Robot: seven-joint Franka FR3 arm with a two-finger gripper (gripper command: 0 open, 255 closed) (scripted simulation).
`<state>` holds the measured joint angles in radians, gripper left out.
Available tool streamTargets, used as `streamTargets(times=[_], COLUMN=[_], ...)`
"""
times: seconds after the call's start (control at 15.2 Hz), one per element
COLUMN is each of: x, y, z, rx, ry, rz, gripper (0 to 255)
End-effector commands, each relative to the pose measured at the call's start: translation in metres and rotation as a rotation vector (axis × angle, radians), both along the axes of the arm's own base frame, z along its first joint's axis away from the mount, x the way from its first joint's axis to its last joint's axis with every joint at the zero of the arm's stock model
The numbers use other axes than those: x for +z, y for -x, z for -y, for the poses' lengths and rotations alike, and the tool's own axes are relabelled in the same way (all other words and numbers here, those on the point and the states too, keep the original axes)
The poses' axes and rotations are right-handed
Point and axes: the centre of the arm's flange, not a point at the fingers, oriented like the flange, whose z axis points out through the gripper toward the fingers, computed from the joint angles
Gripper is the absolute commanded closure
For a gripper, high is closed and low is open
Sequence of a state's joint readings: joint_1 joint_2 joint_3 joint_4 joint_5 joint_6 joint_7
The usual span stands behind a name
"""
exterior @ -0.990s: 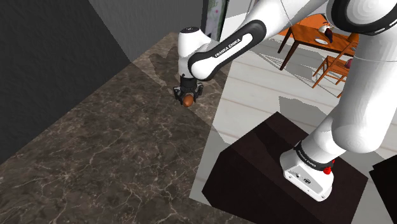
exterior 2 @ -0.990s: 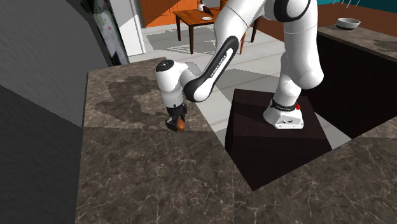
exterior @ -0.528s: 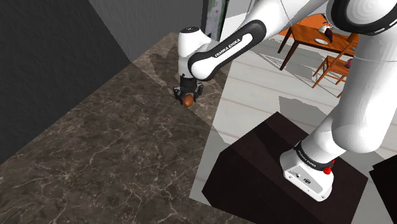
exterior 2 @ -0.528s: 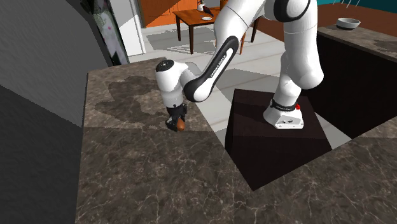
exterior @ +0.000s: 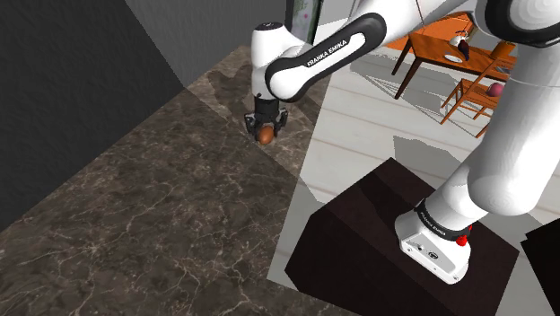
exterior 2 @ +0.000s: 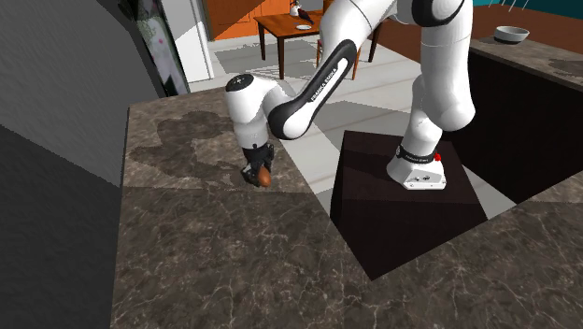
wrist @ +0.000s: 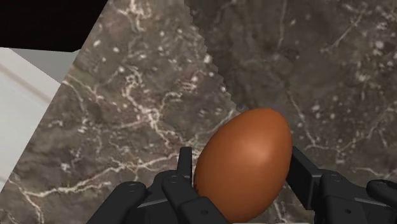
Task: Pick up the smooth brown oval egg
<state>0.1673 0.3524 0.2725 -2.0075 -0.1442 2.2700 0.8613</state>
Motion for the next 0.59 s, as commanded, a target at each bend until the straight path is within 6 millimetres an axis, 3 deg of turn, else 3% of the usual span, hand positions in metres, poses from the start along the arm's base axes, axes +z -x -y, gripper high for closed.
streamTargets(times=[0.0,0.4,0.53], x=[0.011,0.042,0.043], y=[0.000,0.000,0.000], z=[0.001,0.001,0.001], rx=[0.000,0.000,0.000], ry=[0.000,0.000,0.000], rz=[0.000,0.000,0.000], gripper=[255,255,255])
